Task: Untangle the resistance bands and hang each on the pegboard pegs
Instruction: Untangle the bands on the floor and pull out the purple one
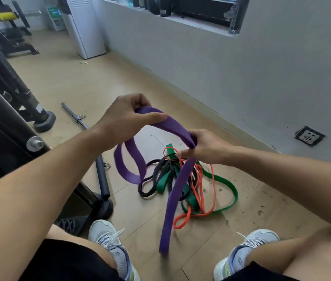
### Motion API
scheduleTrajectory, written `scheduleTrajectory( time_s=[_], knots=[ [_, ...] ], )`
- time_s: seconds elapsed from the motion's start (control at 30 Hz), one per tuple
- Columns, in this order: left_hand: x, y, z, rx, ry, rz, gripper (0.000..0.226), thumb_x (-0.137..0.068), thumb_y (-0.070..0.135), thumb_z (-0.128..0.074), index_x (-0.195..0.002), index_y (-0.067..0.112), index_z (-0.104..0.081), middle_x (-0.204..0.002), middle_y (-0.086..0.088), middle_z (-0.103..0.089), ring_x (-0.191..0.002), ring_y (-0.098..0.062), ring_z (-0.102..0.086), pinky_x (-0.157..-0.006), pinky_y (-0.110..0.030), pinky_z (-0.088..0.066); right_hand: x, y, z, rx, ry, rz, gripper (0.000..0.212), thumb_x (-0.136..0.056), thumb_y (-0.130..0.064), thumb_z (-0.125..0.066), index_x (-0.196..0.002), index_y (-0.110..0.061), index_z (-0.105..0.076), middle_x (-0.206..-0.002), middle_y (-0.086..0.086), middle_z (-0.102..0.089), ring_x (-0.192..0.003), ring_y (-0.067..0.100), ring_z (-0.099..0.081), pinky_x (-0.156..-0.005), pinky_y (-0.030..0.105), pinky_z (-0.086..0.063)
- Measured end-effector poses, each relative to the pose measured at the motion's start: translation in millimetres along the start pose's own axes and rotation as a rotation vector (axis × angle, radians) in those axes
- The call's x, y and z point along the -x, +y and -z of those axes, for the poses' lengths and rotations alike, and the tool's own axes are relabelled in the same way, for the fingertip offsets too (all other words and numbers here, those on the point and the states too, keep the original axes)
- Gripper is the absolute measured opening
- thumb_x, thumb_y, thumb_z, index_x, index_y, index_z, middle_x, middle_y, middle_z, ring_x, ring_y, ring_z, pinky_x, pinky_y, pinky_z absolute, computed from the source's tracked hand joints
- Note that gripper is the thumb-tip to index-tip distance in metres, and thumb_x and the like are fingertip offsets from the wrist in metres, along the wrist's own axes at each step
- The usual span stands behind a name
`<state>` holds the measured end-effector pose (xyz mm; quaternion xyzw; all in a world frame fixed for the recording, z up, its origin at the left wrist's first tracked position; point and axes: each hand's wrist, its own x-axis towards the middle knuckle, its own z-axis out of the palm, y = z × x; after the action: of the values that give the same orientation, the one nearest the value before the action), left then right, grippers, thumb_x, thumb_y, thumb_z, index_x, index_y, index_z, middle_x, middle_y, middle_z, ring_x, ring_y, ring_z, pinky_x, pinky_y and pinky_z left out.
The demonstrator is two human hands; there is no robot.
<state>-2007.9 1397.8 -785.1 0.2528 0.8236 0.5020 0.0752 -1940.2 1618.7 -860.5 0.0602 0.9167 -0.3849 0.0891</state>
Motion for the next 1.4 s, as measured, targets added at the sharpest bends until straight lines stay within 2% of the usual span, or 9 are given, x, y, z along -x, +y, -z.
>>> scheduleTrajectory(
  time_s=[0.1, 0.23, 0.4, 0.6, 0.7, 0.87, 1.07, 1.27, 1.4],
  knots=[
    [-5.9, -20.1, 11.3, -0.174, -0.114, 0.134, 0.024, -0.087, 0.035, -0.07, -0.09, 0.012, -0.063, -0.073, -0.003, -0.066, -0.064, -0.012, -0.056, -0.065, -0.026, -0.046, 6.4, -12.5, 11.1, -0.112, -0.039, 0.017, 0.032, -0.089, -0.02, -0.079, -0.08, -0.02, -0.048, -0.073, -0.001, -0.055, -0.063, 0.012, -0.052, -0.066, 0.028, -0.044],
    [1.3, -33.4, 0.5, -0.185, -0.379, 0.217, 0.051, -0.071, 0.064, -0.061, -0.107, 0.027, -0.066, -0.1, 0.0, -0.073, -0.094, -0.021, -0.066, -0.093, -0.041, -0.049, 9.5, -30.5, 17.5, -0.294, -0.028, 0.063, 0.031, -0.087, -0.001, -0.076, -0.097, -0.018, -0.052, -0.077, 0.002, -0.063, -0.067, 0.015, -0.063, -0.063, 0.029, -0.053],
    [-0.2, -18.4, -13.6, 0.134, -0.407, 0.151, 0.059, -0.067, 0.052, -0.083, -0.111, 0.02, -0.061, -0.088, 0.001, -0.074, -0.084, -0.013, -0.067, -0.084, -0.033, -0.047, 11.2, -43.2, 17.9, -0.308, 0.008, 0.086, 0.043, -0.082, -0.002, -0.079, -0.099, -0.021, -0.044, -0.085, 0.003, -0.067, -0.066, 0.013, -0.061, -0.058, 0.024, -0.049],
    [4.2, -7.3, -30.5, -0.282, -0.326, 0.006, 0.046, -0.063, 0.049, -0.092, -0.091, 0.026, -0.062, -0.057, 0.015, -0.06, -0.049, 0.0, -0.048, -0.048, -0.013, -0.033, 16.5, -36.3, 10.0, -0.198, -0.146, 0.111, 0.051, -0.078, -0.001, -0.084, -0.112, -0.013, -0.049, -0.107, 0.016, -0.069, -0.084, 0.026, -0.069, -0.078, 0.048, -0.062],
    [2.8, -3.6, -26.2, -0.4, -0.305, 0.049, 0.045, -0.062, 0.06, -0.087, -0.087, 0.028, -0.068, -0.057, 0.013, -0.054, -0.046, 0.002, -0.049, -0.043, -0.012, -0.03, 16.1, -27.5, 13.7, -0.226, -0.229, 0.097, 0.05, -0.077, -0.003, -0.087, -0.112, -0.014, -0.053, -0.112, 0.015, -0.069, -0.098, 0.034, -0.074, -0.078, 0.044, -0.065],
    [3.5, -6.7, -21.8, -0.407, -0.314, 0.129, 0.042, -0.061, 0.054, -0.091, -0.084, 0.024, -0.074, -0.061, 0.009, -0.068, -0.048, -0.001, -0.052, -0.052, -0.021, -0.04, 10.7, -15.8, 15.6, -0.216, -0.301, 0.087, 0.034, -0.087, -0.01, -0.081, -0.116, -0.018, -0.065, -0.112, 0.007, -0.075, -0.102, 0.029, -0.074, -0.093, 0.048, -0.061],
    [8.8, -7.6, -14.7, -0.509, -0.489, 0.194, 0.052, -0.051, 0.051, -0.097, -0.089, 0.027, -0.069, -0.076, 0.003, -0.075, -0.058, -0.007, -0.062, -0.052, -0.02, -0.045, 12.3, -19.8, 15.5, -0.001, -0.253, 0.19, 0.028, -0.096, -0.006, -0.068, -0.12, -0.021, -0.073, -0.096, -0.006, -0.079, -0.09, 0.011, -0.074, -0.081, 0.03, -0.061],
    [8.5, -6.7, -16.4, -0.323, -0.328, 0.048, 0.038, -0.063, 0.036, -0.094, -0.087, 0.023, -0.068, -0.061, 0.01, -0.067, -0.049, -0.004, -0.053, -0.049, -0.013, -0.039, 11.0, -21.6, 12.5, 0.04, -0.238, 0.192, 0.036, -0.075, -0.027, -0.092, -0.105, -0.025, -0.074, -0.096, 0.002, -0.075, -0.088, 0.021, -0.071, -0.087, 0.046, -0.059],
    [12.2, -2.8, -18.0, -0.193, -0.229, -0.026, 0.035, -0.064, 0.034, -0.095, -0.084, 0.021, -0.069, -0.069, 0.005, -0.074, -0.053, -0.007, -0.057, -0.054, -0.016, -0.044, 11.0, -19.4, 7.5, 0.044, -0.245, 0.186, 0.037, -0.073, -0.051, -0.088, -0.102, -0.032, -0.076, -0.1, -0.004, -0.076, -0.096, 0.017, -0.072, -0.091, 0.046, -0.059]
  ],
)
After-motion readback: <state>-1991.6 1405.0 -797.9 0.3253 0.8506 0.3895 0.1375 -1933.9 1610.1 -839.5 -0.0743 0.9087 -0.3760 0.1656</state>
